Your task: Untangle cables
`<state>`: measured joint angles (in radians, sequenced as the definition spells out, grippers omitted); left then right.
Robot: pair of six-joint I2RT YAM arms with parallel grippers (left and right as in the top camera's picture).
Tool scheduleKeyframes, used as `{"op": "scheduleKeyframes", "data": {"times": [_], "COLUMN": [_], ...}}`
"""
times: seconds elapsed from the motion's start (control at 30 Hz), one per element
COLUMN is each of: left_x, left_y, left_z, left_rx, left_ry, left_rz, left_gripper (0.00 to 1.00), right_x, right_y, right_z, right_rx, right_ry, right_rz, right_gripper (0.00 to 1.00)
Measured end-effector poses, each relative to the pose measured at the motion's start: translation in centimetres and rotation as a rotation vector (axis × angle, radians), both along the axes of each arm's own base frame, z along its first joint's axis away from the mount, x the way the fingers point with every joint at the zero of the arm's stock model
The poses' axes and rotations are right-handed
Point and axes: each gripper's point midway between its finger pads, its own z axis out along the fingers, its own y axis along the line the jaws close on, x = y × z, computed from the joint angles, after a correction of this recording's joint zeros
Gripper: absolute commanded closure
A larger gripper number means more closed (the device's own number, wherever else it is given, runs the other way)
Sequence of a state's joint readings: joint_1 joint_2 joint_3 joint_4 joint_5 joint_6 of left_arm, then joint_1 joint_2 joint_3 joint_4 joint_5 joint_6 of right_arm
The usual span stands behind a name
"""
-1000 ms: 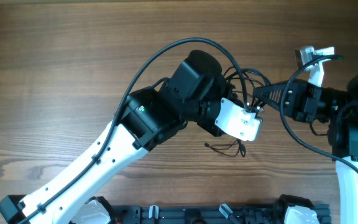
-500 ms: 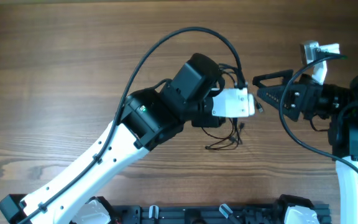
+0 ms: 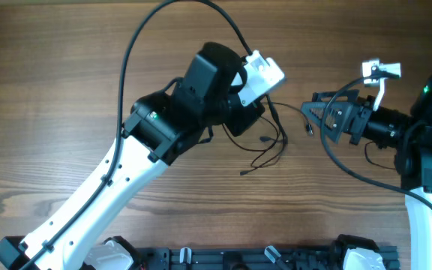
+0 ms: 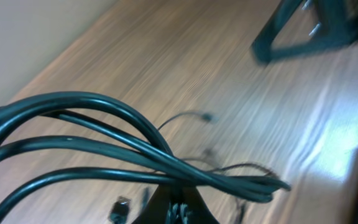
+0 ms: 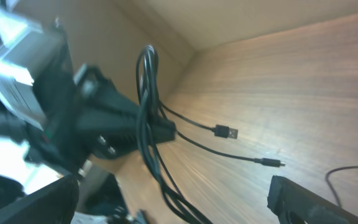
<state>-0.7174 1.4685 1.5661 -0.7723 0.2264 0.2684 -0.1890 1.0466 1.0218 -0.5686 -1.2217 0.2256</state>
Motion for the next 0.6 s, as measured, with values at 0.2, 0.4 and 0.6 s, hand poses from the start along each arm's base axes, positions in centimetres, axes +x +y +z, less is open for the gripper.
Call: {"op": "scheduleKeyframes", "data": {"times": [0.2,0.4,0.6], "left_x": [-1.8,-3.4,-2.0], "left_y": [-3.1,-5.2,-4.5], "left_z": [2.6,3.5,3.3], "left_rx": [-0.201,-0.240,-0.224], "left_ry": [0.094,0.094,0.071], "left_rz": [-0.070,-0.096,0.002], "left_gripper": [0.96,0.96,0.96], "right_x": [-0.7,-1.5,-2.9], "right_y": [0.1,1.4,3.8], "right_z": [-0.9,-0.7,-0.6], "right_rx": [-0.099,-0.116,-0.112], "right_ry": [-0.141,-0.216,-0.262], "right_rz": [0.053,0.128,0.237], "right_gripper": [0.00,0.06,0.81]}}
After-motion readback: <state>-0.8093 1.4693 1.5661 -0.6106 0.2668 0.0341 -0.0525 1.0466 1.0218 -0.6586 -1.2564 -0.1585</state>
